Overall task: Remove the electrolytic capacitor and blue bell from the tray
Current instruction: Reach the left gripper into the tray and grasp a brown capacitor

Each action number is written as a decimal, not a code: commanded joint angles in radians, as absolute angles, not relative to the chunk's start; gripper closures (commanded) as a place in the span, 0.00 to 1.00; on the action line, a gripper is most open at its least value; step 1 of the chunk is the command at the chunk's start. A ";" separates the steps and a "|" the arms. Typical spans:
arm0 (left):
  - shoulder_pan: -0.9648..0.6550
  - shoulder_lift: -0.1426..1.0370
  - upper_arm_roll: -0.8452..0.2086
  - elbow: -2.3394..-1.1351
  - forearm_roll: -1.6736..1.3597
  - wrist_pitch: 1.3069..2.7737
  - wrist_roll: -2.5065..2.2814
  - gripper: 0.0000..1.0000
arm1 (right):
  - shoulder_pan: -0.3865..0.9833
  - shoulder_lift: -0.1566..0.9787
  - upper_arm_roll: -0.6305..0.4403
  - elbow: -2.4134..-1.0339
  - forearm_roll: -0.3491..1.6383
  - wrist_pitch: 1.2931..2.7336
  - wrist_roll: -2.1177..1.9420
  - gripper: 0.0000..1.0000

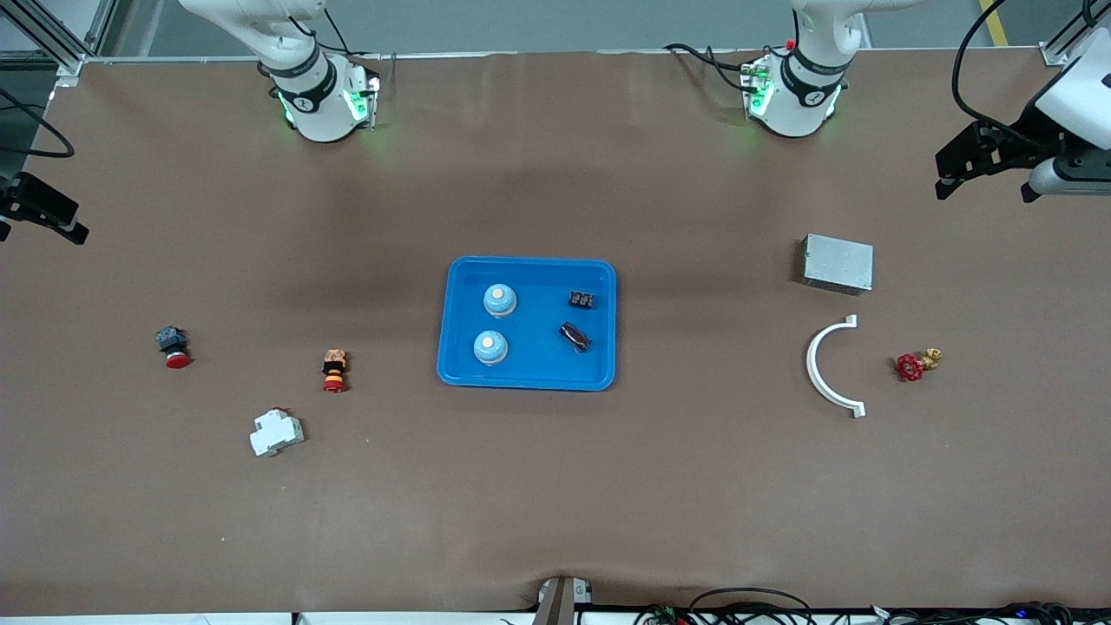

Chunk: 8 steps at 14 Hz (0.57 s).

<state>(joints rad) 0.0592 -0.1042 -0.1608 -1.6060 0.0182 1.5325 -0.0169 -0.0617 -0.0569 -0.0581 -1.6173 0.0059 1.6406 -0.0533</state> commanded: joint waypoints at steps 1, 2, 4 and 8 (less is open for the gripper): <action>0.063 -0.107 -0.164 -1.594 0.006 1.516 -0.006 0.00 | -0.067 -0.057 -0.052 -1.589 0.012 1.640 -0.023 0.00; 0.064 -0.107 -0.164 -1.594 0.006 1.516 -0.005 0.00 | -0.067 -0.057 -0.052 -1.589 0.009 1.632 -0.025 0.00; 0.063 -0.104 -0.164 -1.592 0.008 1.517 -0.012 0.00 | -0.071 -0.057 -0.052 -1.588 0.008 1.629 -0.026 0.00; 0.032 -0.017 -0.202 -1.603 0.006 1.537 -0.062 0.00 | -0.074 -0.057 -0.052 -1.588 0.002 1.632 -0.026 0.00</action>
